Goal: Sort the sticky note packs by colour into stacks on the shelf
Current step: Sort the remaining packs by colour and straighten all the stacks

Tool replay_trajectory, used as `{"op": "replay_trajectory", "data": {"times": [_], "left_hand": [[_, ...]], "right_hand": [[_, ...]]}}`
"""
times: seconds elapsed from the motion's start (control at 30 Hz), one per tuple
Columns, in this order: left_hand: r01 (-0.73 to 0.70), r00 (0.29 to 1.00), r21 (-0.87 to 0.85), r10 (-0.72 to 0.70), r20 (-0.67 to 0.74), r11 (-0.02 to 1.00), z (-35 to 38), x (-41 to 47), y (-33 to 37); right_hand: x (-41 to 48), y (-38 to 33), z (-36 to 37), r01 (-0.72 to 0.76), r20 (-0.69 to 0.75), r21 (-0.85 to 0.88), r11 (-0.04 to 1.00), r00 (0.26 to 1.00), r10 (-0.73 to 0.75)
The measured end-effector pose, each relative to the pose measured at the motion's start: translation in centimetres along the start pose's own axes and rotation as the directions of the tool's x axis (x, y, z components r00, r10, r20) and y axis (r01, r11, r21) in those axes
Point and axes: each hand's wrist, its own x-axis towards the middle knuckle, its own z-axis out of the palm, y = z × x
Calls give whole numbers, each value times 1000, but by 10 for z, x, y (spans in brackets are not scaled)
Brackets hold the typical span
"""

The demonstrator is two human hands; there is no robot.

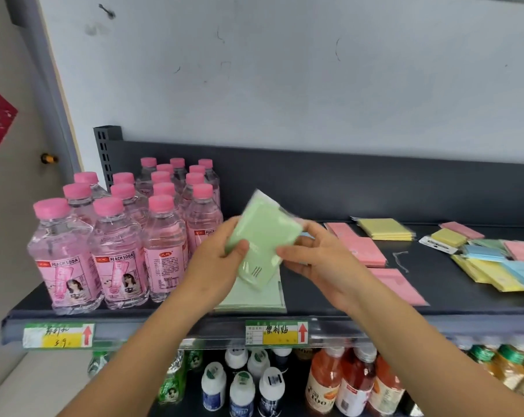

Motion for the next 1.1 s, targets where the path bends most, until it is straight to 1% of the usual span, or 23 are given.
{"op": "replay_trajectory", "data": {"times": [0.07, 0.1, 0.17, 0.2, 0.23, 0.33, 0.4, 0.43, 0.47, 0.53, 0.6, 0.7, 0.77, 0.83, 0.9, 1.0, 1.1], "left_hand": [[-55, 989, 251, 18, 147, 967, -6, 6, -6], [-75, 981, 342, 8, 195, 937, -8, 8, -8], [-122, 968, 486, -4, 249, 866, -8, 13, -13], [-157, 965, 566, 4, 262, 809, -6, 16, -15], [-190, 965, 638, 20, 263, 746, -5, 20, -17], [-250, 961, 765, 59, 269, 594, 3, 25, -29], [-295, 949, 822, 53, 309, 487, 11, 19, -38], [-305, 945, 840, 34, 325, 449, 13, 16, -43], [-304, 944, 847, 18, 329, 436, 15, 12, -48], [-294, 946, 847, 11, 323, 444, 18, 9, -55], [-284, 952, 844, 27, 306, 455, 20, 8, -57], [-261, 959, 832, 33, 281, 489, 21, 8, -55], [-255, 965, 817, 77, 252, 516, 23, 8, -51], [-260, 966, 798, 141, 218, 543, 28, 10, -44], [-285, 958, 766, 192, 212, 576, 39, 12, -35], [-321, 947, 725, 230, 226, 610, 63, 13, -22], [-353, 936, 716, 235, 263, 602, 92, 15, -11]], "right_hand": [[1, -1, -7, 48, -69, -31, 998, 996, -50], [2, 1, -9, 58, -90, -104, 993, 994, -68], [5, 10, -8, 51, -102, -330, 943, 991, -89], [7, 16, -7, 37, -104, -411, 911, 991, -87], [9, 23, -5, 19, -112, -451, 892, 991, -78], [18, 44, -5, -51, -163, -494, 868, 986, -35], [24, 57, -6, -70, -161, -622, 780, 986, -40], [26, 61, -6, -67, -142, -691, 720, 989, -44], [27, 63, -4, -60, -124, -740, 670, 991, -49], [27, 68, -4, -40, -94, -794, 606, 994, -57], [25, 70, -5, -20, -80, -819, 574, 993, -81], [19, 68, -4, 21, -89, -789, 614, 985, -149], [14, 61, -7, 70, -77, -781, 620, 975, -206], [9, 52, -14, 123, -58, -782, 611, 962, -267], [4, 43, -27, 156, -52, -800, 579, 944, -326], [-3, 30, -53, 138, -71, -835, 533, 933, -353], [-14, 21, -88, 111, -78, -859, 500, 937, -341]]}}
